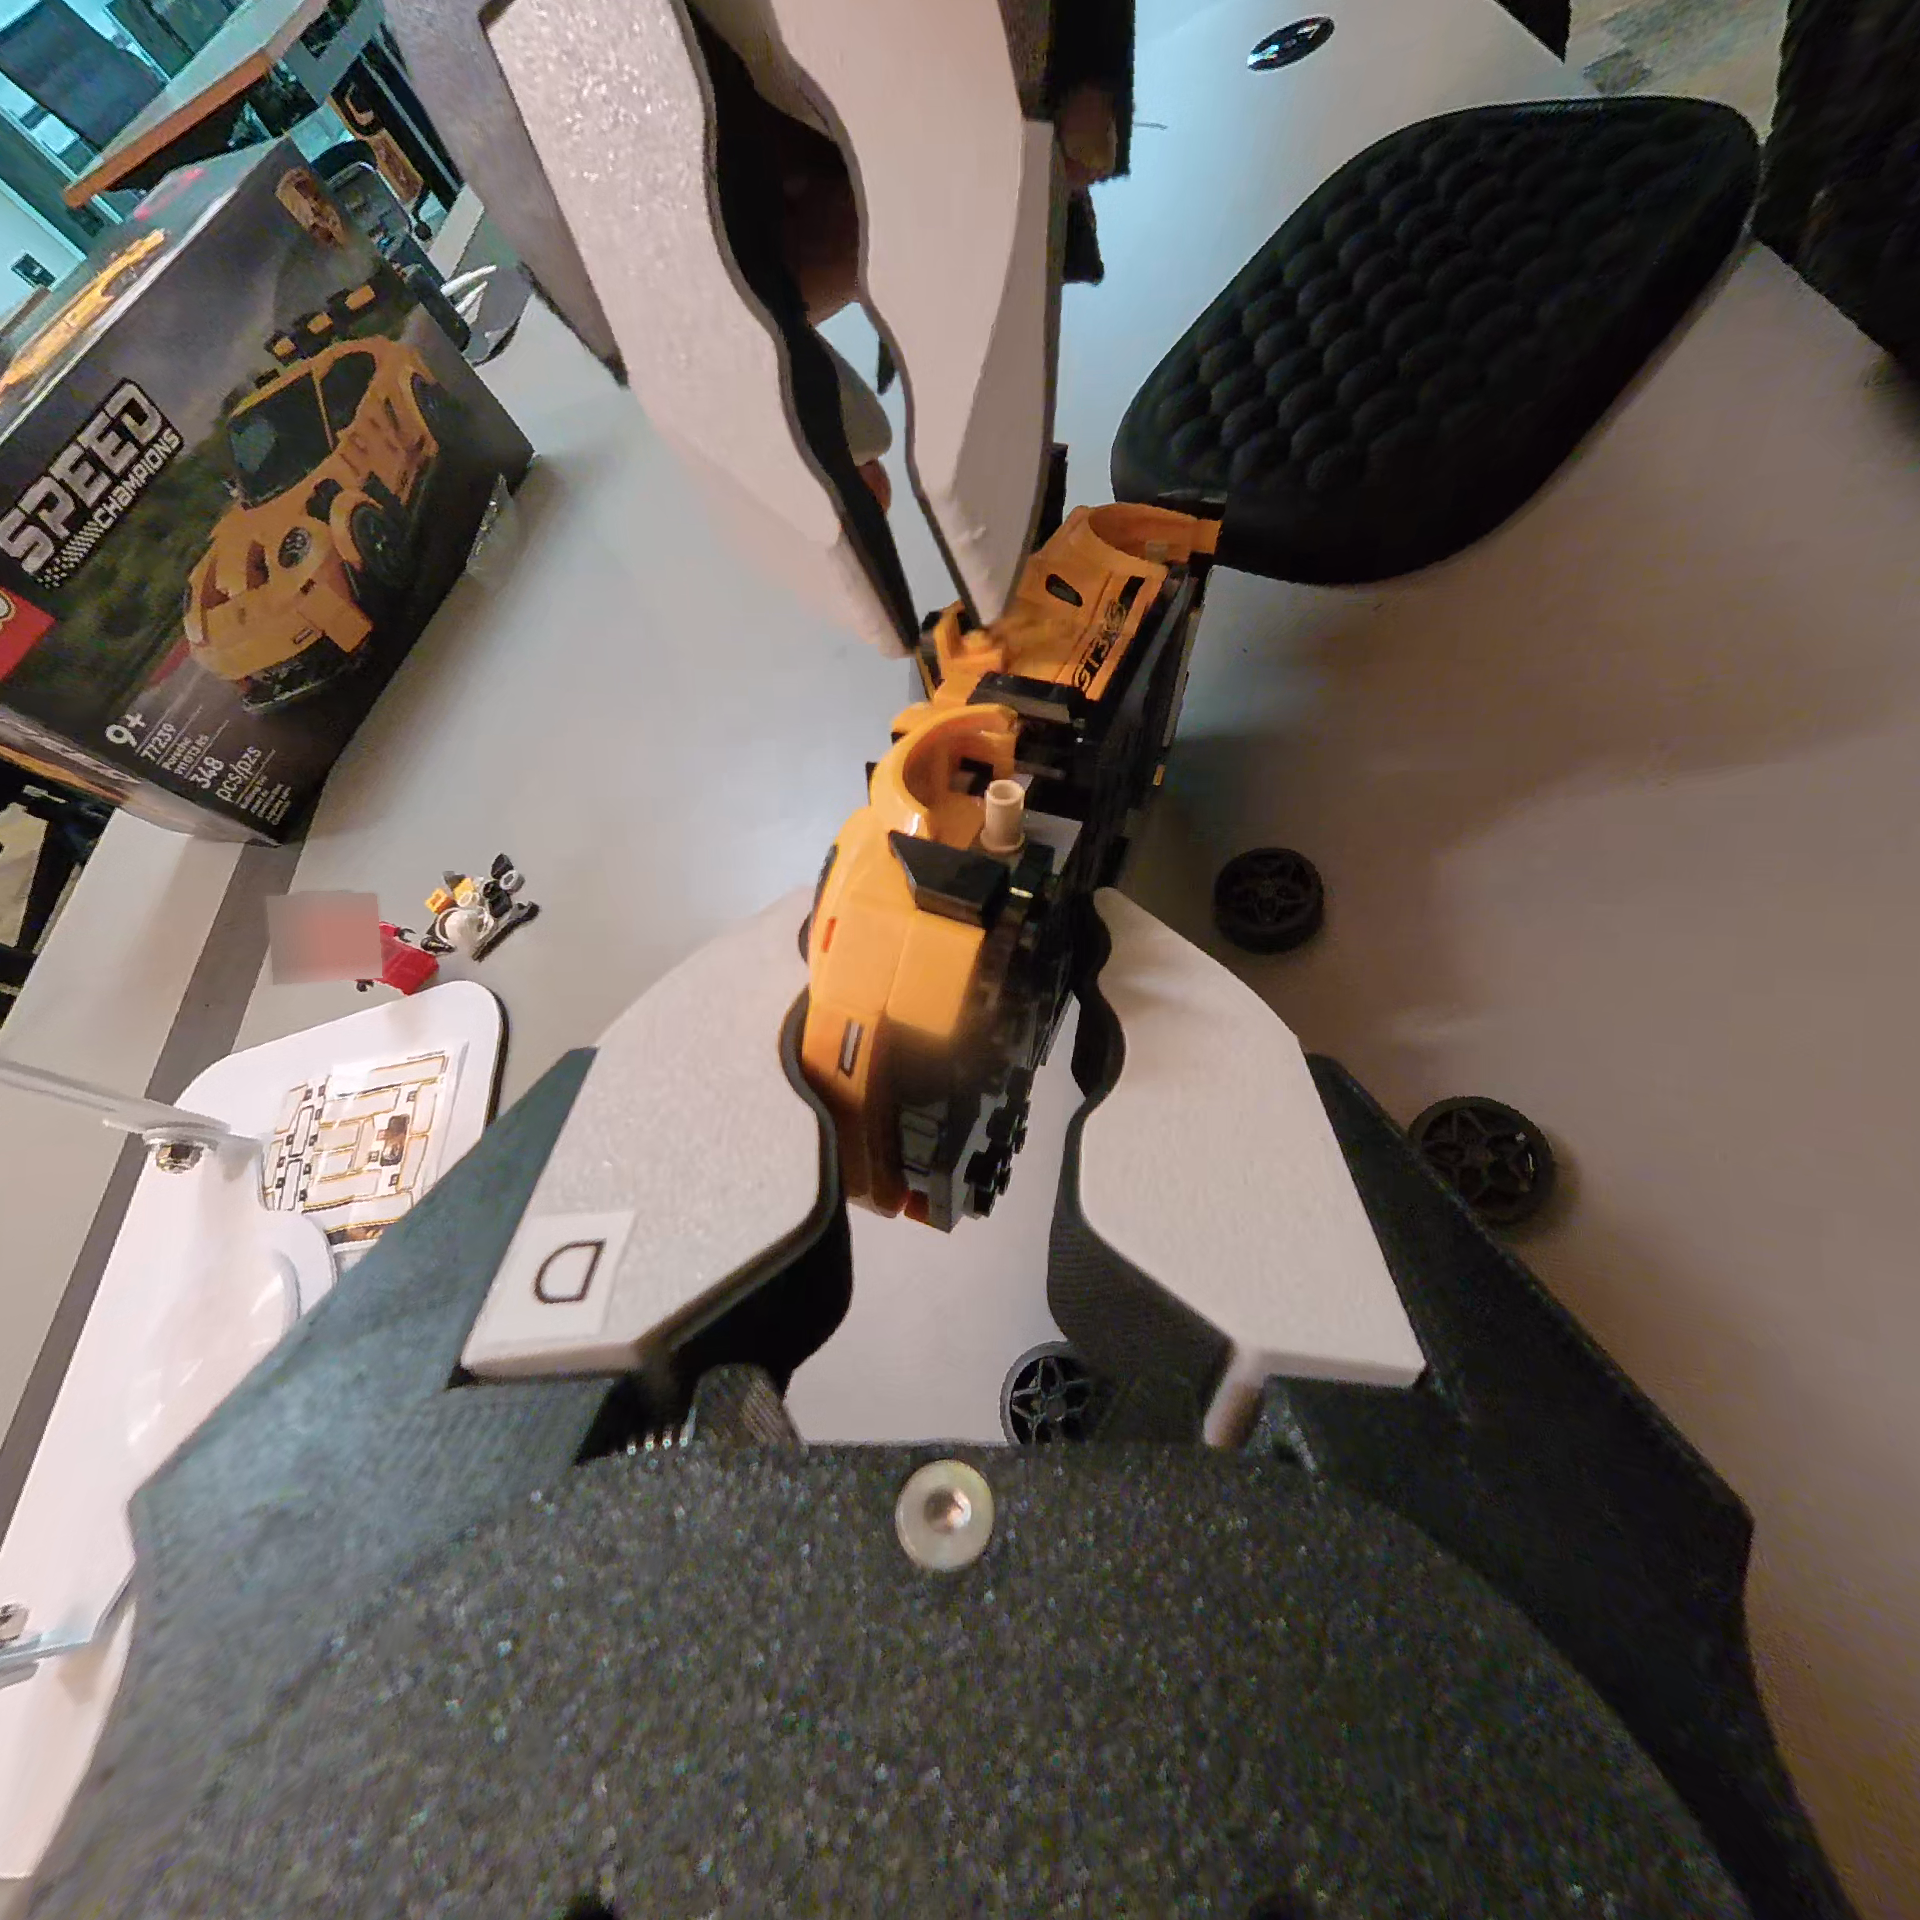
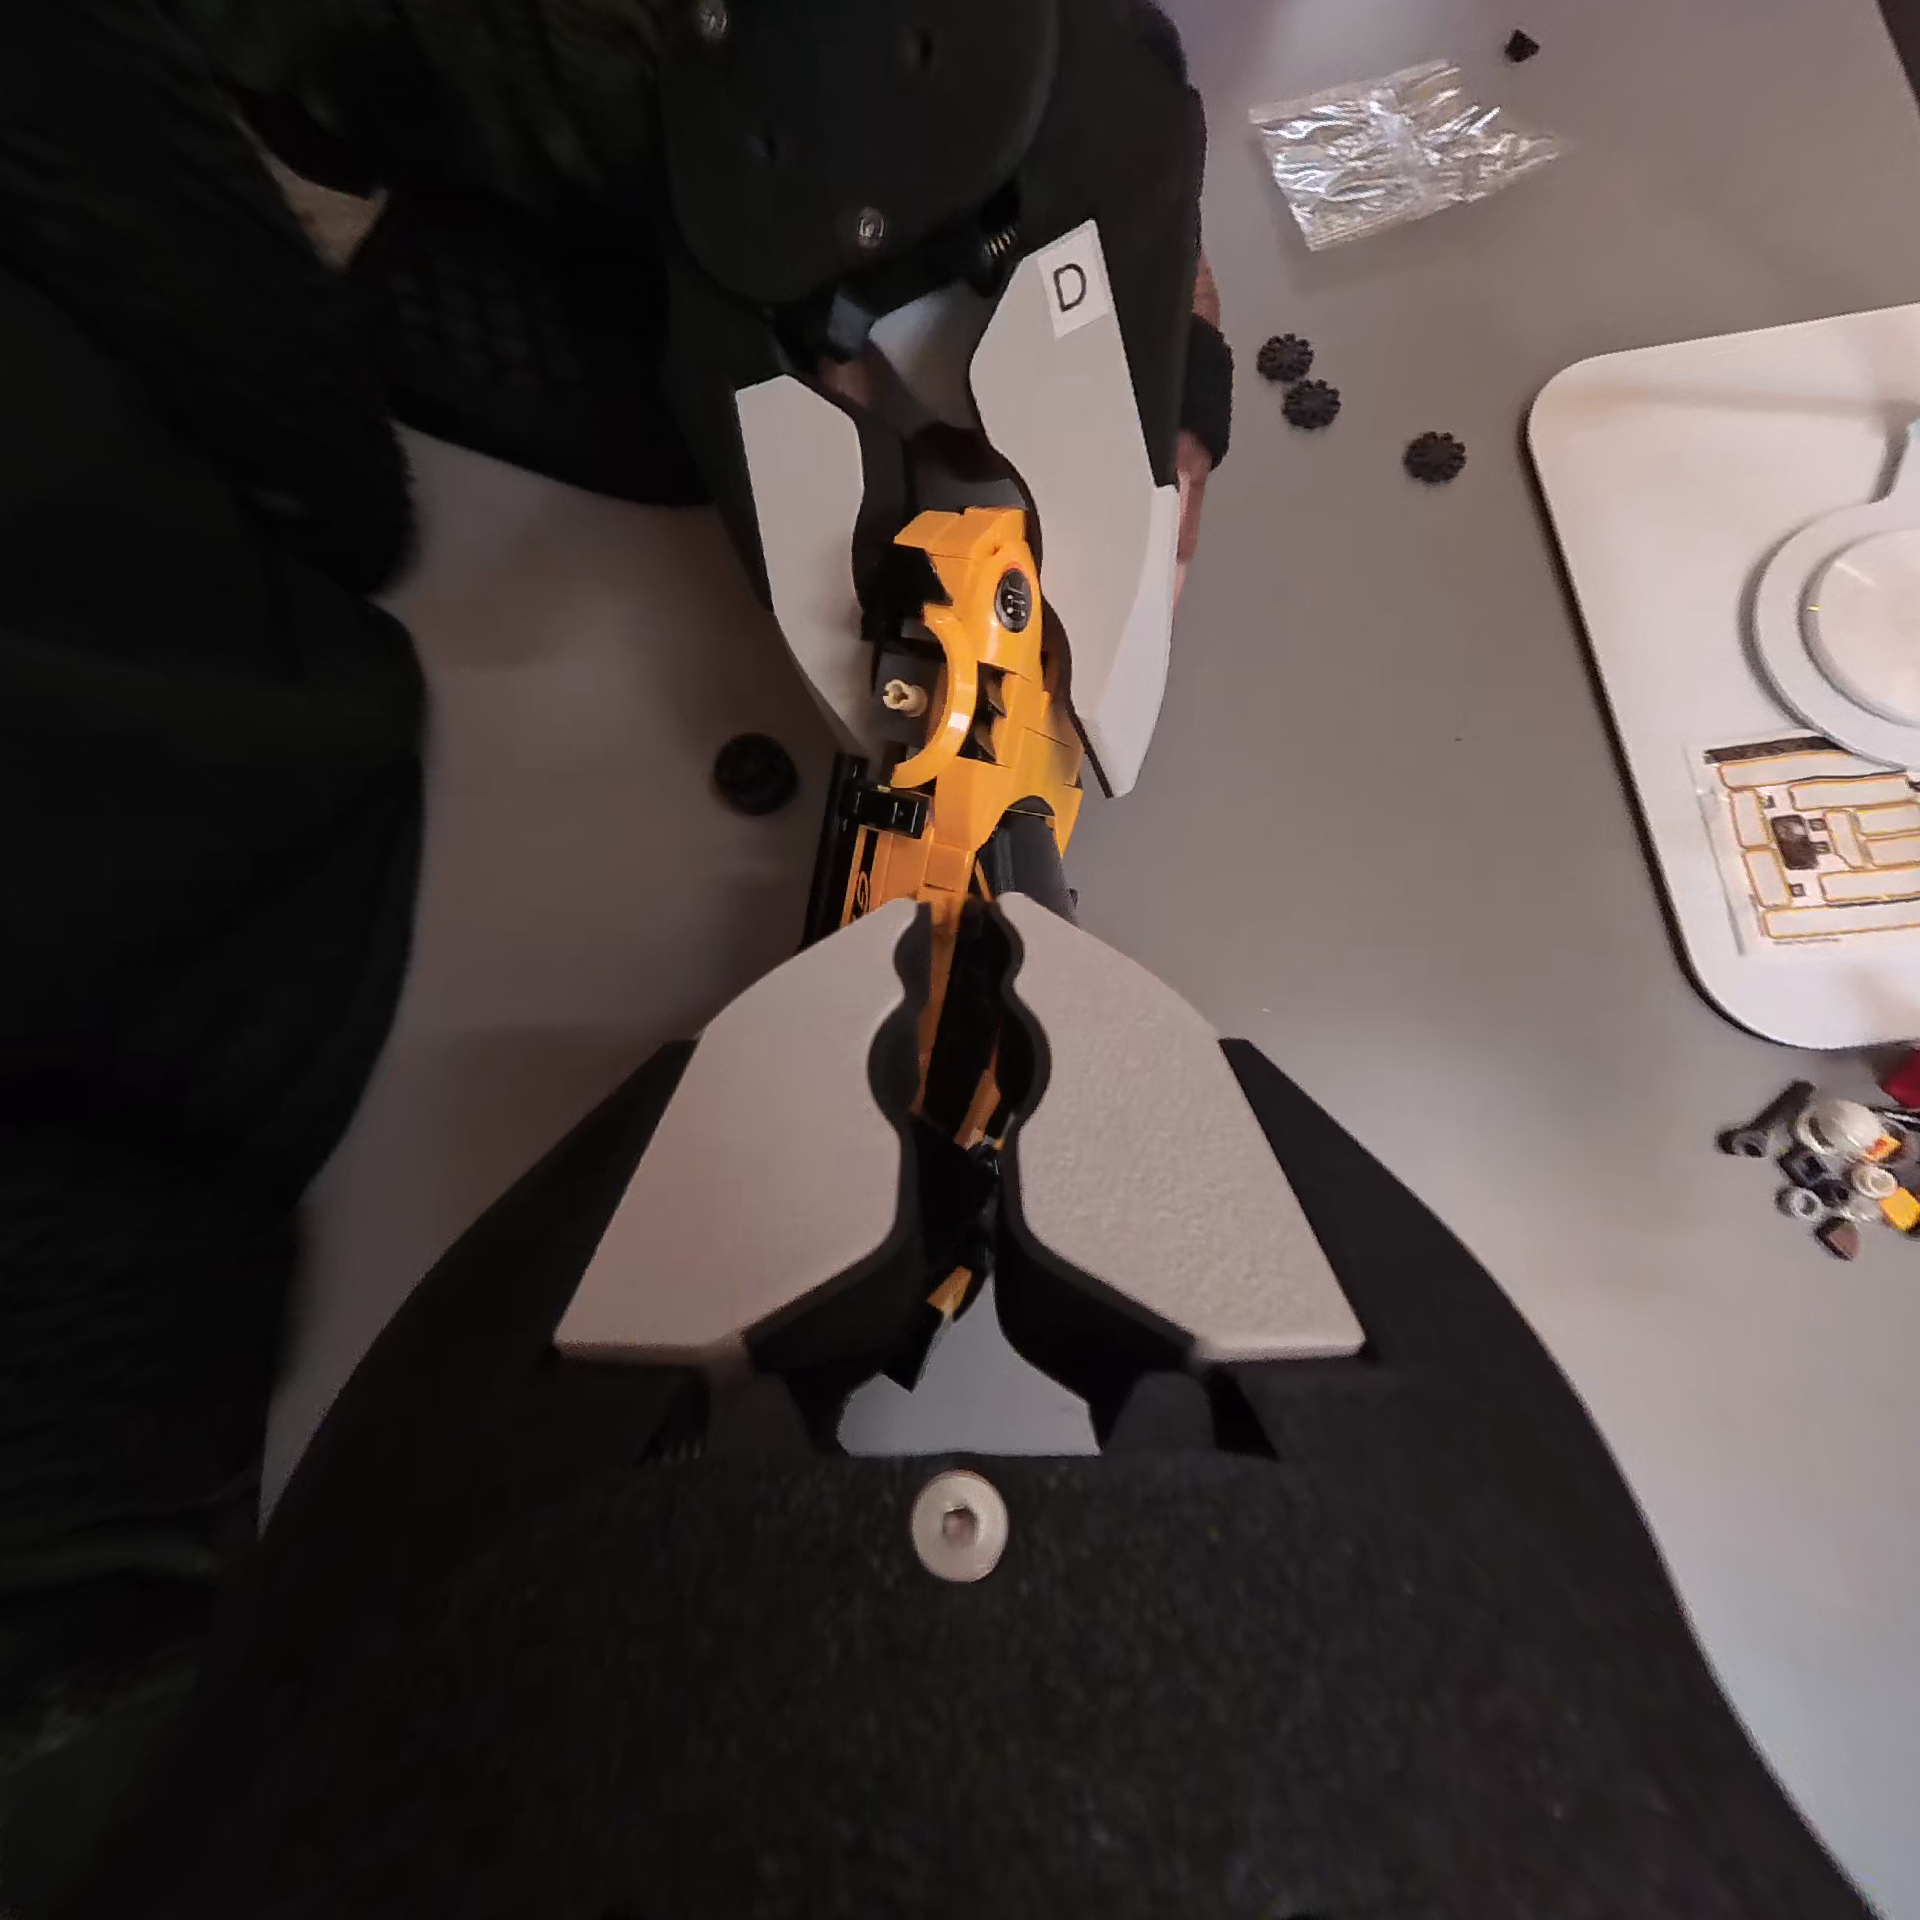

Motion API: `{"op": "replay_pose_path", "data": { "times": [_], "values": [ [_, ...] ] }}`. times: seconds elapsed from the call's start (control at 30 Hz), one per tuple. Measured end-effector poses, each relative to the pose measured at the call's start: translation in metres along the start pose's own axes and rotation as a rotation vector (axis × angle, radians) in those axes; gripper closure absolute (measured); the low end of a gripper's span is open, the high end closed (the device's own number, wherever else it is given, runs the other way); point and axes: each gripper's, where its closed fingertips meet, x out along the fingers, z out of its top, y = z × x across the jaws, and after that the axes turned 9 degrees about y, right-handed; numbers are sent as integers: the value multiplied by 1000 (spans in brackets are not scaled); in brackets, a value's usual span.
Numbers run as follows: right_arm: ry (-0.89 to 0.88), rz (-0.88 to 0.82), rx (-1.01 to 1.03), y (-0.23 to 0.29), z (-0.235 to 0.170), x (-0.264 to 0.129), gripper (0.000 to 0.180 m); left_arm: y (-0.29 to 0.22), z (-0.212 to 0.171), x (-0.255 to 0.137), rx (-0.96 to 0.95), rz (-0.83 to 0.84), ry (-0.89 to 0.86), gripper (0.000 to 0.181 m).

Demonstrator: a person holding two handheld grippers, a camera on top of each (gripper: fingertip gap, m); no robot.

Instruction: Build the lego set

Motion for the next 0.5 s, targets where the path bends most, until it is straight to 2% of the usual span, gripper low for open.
{"op": "replay_pose_path", "data": {
  "times": [0.27, 0.5],
  "values": [
    [29, -96, 0, 0, -2, 2, 174, -2, -1, 1, -8, -10, 7, 138],
    [267, -113, -53, 1, -4, 4, 175, -5, -2, 4, -6, -18, 13, 139]
  ]
}}
